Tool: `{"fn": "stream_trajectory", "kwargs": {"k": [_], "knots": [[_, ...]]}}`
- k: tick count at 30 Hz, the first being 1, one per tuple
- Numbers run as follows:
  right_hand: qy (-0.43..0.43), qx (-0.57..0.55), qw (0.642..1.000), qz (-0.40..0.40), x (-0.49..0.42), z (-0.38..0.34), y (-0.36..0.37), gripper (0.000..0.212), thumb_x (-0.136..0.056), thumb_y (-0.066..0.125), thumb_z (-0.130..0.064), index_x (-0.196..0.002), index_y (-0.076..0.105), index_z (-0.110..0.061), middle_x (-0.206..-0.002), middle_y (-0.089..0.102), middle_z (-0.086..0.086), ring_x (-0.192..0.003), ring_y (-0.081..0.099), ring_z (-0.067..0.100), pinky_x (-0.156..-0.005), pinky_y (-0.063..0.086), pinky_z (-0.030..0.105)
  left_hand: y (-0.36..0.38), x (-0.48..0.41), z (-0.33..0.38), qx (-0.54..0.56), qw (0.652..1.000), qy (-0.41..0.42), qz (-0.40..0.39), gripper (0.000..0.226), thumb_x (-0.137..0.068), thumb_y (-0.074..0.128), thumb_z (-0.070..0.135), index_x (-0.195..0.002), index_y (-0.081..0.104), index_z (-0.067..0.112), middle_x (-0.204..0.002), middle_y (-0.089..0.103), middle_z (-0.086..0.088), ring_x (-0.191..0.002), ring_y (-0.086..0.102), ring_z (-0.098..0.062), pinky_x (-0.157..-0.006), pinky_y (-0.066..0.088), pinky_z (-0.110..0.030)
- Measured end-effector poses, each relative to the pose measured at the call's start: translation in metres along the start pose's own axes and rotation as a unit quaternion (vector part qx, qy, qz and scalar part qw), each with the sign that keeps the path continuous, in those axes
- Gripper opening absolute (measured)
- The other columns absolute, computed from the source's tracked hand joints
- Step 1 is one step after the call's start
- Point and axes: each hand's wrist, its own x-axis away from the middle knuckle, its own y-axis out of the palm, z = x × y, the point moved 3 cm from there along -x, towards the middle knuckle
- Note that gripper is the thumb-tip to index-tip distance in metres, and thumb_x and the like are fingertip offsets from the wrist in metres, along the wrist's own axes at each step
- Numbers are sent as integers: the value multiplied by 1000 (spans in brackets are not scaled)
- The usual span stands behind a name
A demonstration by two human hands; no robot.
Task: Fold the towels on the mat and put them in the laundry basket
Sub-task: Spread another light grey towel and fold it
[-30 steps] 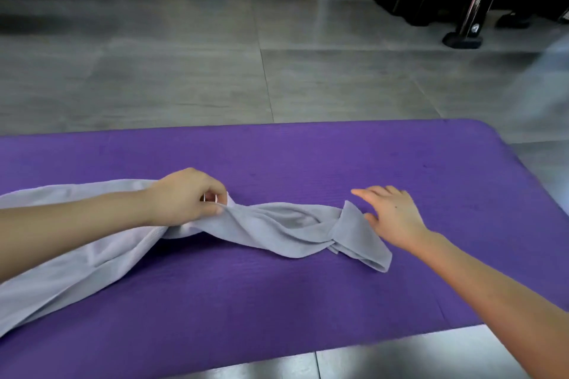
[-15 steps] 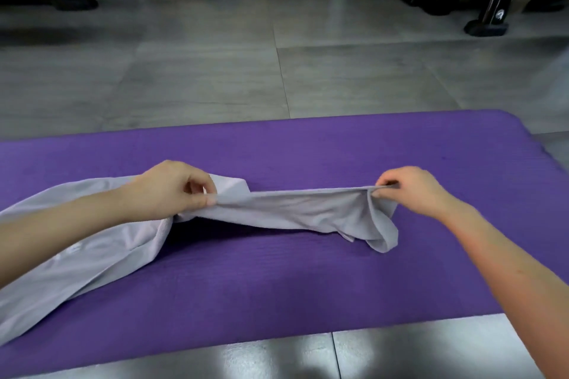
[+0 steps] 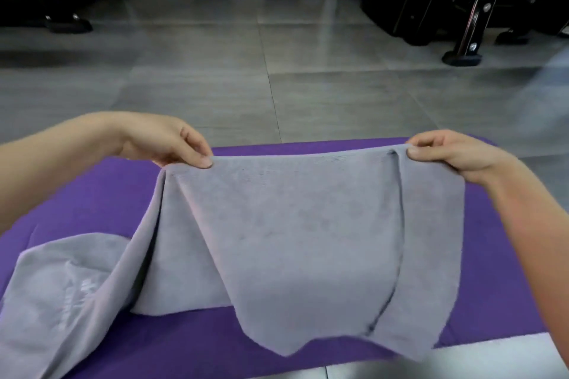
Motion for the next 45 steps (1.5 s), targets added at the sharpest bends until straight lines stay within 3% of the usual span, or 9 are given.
{"fn": "stream_trajectory", "kwargs": {"k": [4,8,11,16,22,33,38,42,45], "knots": [[31,271,953,129,-99,27,5,11,-77,77,-26,-84,73,-18,-82,70,1,-84,61,14,-67,46,24,-24,-84,-21,-150,948,0,280,5,-80,73,21,-79,72,16,-84,70,-4,-82,63,-20,-65,46,-23],[79,471,831,284,-154,52,20,26,-89,56,-25,-113,66,-29,-116,66,4,-111,57,26,-94,37,36,-17,-149,-42,-177,895,-21,409,24,-85,60,13,-108,67,10,-111,67,-12,-105,60,-29,-85,44,-30],[35,551,784,286,-160,69,50,35,-90,54,-21,-125,58,-23,-122,61,9,-113,52,31,-98,29,38,2,-165,-65,-188,907,-25,375,32,-86,60,19,-118,60,14,-115,61,-11,-107,56,-29,-89,43,-33],[-57,543,818,179,-163,85,138,29,-90,51,-20,-117,63,-23,-122,62,2,-112,54,26,-98,24,36,29,-109,-128,-291,916,-29,274,11,-86,58,30,-94,61,24,-87,53,6,-84,50,-17,-71,39,-28],[-196,486,852,26,-164,60,276,20,-86,61,-21,-103,70,-20,-107,68,3,-103,59,28,-96,29,38,53,-2,-242,-281,900,-202,266,17,-84,57,45,-77,55,29,-82,60,10,-78,55,-14,-65,40,-26],[-255,564,757,-209,-189,27,456,31,-97,41,-34,-121,60,-26,-121,61,-4,-113,48,21,-99,28,33,120,47,-357,-235,896,-254,279,44,-78,59,49,-117,49,30,-116,53,7,-111,52,-17,-78,39,-29],[-218,604,725,-249,-208,39,505,32,-96,44,-30,-125,57,-29,-125,60,-4,-114,47,21,-98,27,35,122,63,-376,-270,852,-268,360,15,-84,53,30,-98,54,24,-103,62,7,-100,59,-19,-72,31,-28],[-244,661,670,-236,-209,44,508,23,-92,48,-28,-107,65,-31,-111,65,-6,-106,48,19,-94,25,38,122,87,-391,-271,845,-303,348,8,-82,53,24,-84,53,32,-87,64,9,-92,62,-17,-68,25,-29],[-268,634,691,-222,-205,35,496,13,-87,54,-31,-93,66,-30,-95,67,-10,-98,48,16,-88,24,35,117,106,-403,-246,868,-272,334,16,-85,55,28,-70,49,29,-67,54,11,-81,60,-12,-65,29,-26]]}}
